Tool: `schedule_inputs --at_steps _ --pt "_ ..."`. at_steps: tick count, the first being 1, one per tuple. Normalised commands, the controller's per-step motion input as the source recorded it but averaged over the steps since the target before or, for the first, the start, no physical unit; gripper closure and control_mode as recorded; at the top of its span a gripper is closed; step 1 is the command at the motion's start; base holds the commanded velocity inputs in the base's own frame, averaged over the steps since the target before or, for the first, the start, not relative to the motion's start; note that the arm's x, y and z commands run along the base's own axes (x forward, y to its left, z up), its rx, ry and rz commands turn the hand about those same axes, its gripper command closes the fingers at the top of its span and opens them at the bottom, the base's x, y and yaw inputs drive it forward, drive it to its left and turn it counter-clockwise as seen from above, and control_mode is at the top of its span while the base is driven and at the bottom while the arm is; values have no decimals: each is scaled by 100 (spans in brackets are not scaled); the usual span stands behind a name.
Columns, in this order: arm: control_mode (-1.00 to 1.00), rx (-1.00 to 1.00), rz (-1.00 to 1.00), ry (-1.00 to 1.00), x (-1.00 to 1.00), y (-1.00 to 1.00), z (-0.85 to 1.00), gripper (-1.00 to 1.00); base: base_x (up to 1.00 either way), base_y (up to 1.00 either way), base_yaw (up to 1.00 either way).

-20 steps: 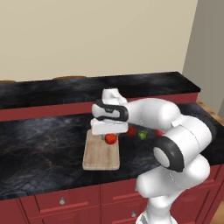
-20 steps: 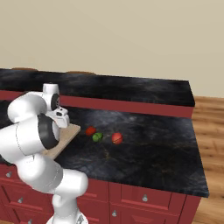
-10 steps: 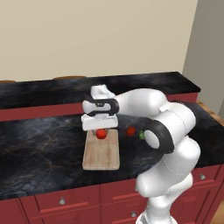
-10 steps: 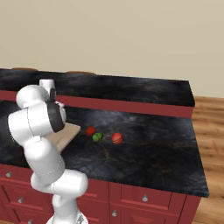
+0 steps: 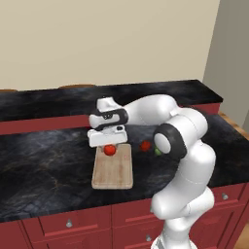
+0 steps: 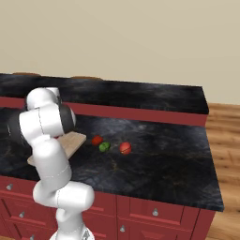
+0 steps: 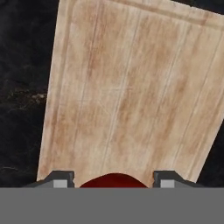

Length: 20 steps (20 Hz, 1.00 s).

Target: Place the avocado, onion, tomato, and bell pepper on the cutting board.

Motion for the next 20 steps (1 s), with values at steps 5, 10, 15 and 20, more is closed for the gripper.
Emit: schedule_inputs --at_steps 5,10,15,20 --pt "-100 0 0 0 20 2 -32 100 0 0 0" --pt "-100 0 0 1 20 0 -31 100 0 0 0" --pt "-100 0 0 0 4 1 -24 100 0 0 0" --pt "-100 0 0 0 0 1 -18 -100 0 0 0"
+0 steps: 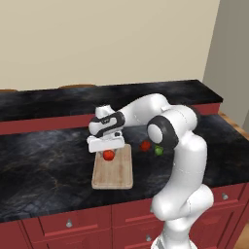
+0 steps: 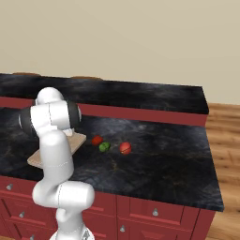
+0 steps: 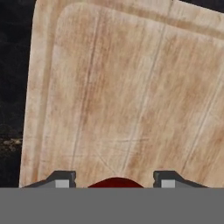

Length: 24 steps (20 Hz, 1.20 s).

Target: Place the avocado, onion, tomato, and bell pepper on the cutting board.

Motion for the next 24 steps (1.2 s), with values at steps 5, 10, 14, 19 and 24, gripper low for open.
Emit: schedule_inputs --at_steps 5,10,14,19,24 --pt "-100 0 0 0 0 0 -5 -100 0 0 0" --pt "-100 0 0 -2 0 0 0 -100 0 0 0" --pt "-100 0 0 -9 0 0 13 -100 0 0 0" --pt "-100 -4 0 -13 0 0 43 -100 0 0 0" --pt "-100 -1 -1 -11 -4 -11 43 -100 0 0 0"
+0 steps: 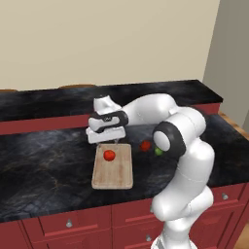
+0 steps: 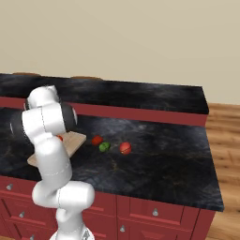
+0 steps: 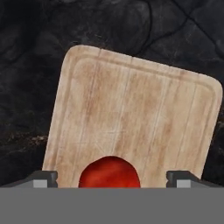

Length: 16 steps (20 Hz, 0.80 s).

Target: Place the avocado, onion, tomato, and bell pepper on the cutting board.

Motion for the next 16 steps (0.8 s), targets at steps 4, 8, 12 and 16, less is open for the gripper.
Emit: schedule_inputs --at_steps 4,8,12,16 --pt "-100 0 -2 -8 -8 -26 38 -100 0 0 0" --pt "-100 0 -3 -8 -12 -35 32 -100 0 0 0" --pt "-100 0 -3 -8 -16 -40 26 -100 0 0 0" --pt "-100 0 -1 -6 -15 -48 18 -100 0 0 0"
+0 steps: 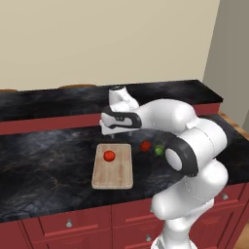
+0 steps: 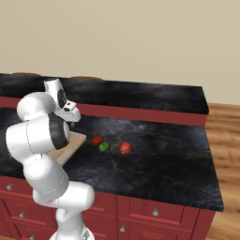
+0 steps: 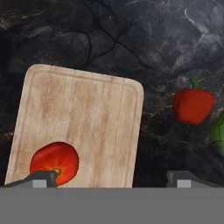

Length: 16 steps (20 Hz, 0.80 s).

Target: Place the avocado, onion, tomato, and bell pepper on the cutting board.

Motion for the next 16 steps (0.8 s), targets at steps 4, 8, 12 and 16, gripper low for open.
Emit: schedule_inputs --at_steps 4,8,12,16 --pt "-100 0 0 -4 -10 -53 9 -100 0 0 0" --pt "-100 0 0 -1 0 -53 2 -100 0 0 0" --pt "-100 1 0 0 0 -48 0 -100 0 0 0" --pt "-100 0 0 0 0 -33 0 -100 0 0 0"
